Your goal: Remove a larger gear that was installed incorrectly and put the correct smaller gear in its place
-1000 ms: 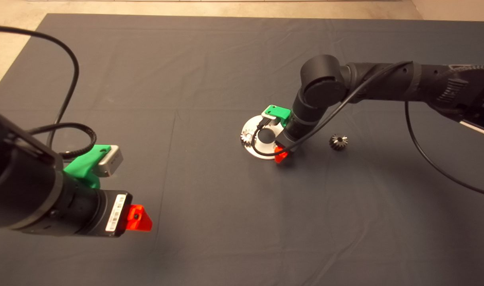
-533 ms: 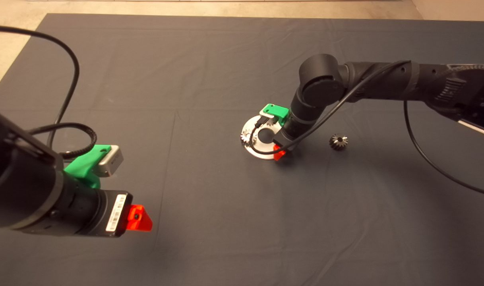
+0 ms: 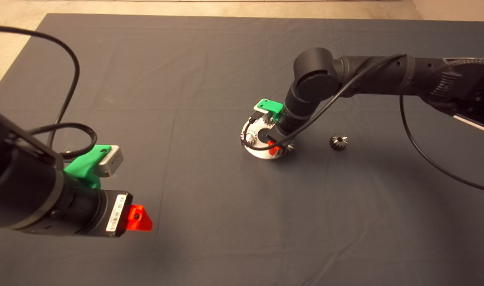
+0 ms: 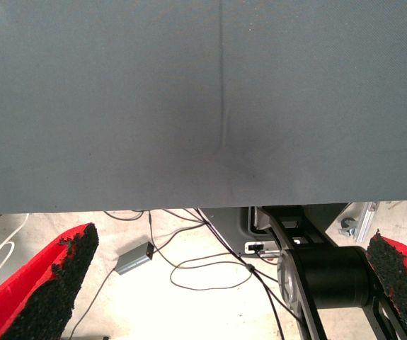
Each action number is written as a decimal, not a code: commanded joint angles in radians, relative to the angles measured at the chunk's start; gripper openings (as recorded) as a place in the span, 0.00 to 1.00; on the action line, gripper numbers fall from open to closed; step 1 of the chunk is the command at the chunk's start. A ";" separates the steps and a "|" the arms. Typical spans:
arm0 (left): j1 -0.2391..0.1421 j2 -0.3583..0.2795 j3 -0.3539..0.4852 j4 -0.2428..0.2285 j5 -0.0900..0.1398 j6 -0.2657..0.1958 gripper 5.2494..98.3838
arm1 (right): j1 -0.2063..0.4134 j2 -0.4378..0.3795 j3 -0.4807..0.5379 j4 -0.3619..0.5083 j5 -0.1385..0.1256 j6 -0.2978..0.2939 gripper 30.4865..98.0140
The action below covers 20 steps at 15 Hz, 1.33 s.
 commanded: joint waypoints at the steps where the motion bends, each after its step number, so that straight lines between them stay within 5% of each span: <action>1: -0.011 0.002 0.013 -0.018 0.085 -0.007 1.00 | 0.027 -0.004 0.000 -0.025 -0.007 0.002 0.74; 20: -0.009 0.003 0.011 -0.018 0.087 -0.001 1.00 | 0.022 -0.001 0.005 -0.020 -0.037 -0.002 0.74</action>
